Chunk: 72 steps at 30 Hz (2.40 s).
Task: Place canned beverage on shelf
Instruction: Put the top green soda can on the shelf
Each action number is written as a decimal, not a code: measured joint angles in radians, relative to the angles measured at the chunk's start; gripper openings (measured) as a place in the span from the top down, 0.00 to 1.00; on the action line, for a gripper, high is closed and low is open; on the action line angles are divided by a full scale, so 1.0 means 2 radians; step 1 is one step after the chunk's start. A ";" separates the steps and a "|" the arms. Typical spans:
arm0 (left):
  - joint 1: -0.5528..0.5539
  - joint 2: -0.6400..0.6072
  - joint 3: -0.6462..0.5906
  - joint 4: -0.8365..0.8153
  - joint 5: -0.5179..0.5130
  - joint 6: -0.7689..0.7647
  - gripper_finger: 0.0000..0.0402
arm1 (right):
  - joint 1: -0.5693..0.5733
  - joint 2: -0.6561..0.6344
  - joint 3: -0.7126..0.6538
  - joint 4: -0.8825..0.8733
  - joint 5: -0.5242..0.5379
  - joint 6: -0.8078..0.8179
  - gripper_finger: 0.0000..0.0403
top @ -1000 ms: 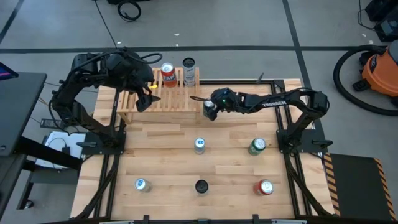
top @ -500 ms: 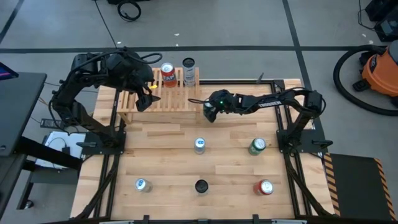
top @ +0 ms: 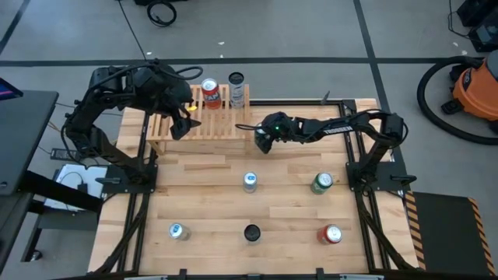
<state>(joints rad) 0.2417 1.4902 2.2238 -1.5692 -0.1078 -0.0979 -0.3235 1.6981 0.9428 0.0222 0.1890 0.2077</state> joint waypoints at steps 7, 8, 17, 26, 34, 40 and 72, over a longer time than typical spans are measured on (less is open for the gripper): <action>0.005 0.000 0.000 0.000 0.000 -0.017 0.02 | 0.002 -0.037 -0.001 -0.052 -0.002 0.004 0.23; 0.005 0.000 0.000 0.000 0.000 -0.026 0.02 | 0.002 -0.045 -0.001 -0.062 -0.002 0.008 0.23; 0.003 0.000 0.000 -0.001 0.001 -0.018 0.02 | 0.022 -0.123 -0.001 -0.135 -0.019 0.012 0.23; -0.003 0.000 0.000 0.004 0.026 0.019 0.02 | 0.049 -0.198 -0.001 -0.172 -0.017 0.012 0.23; -0.003 0.010 -0.005 0.023 0.024 0.001 0.02 | 0.069 -0.241 -0.001 -0.180 -0.028 0.026 0.23; -0.003 0.010 -0.067 0.079 0.058 -0.011 0.02 | 0.085 -0.257 -0.001 -0.169 -0.055 0.041 0.23; -0.115 0.008 -0.369 0.496 0.087 -0.017 0.02 | 0.159 -0.261 0.000 0.004 -0.090 0.057 0.23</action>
<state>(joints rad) 0.0124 1.5066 1.4864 -0.5779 0.0660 -0.1311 -0.0059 1.1759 0.9424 0.0306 0.0090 0.3222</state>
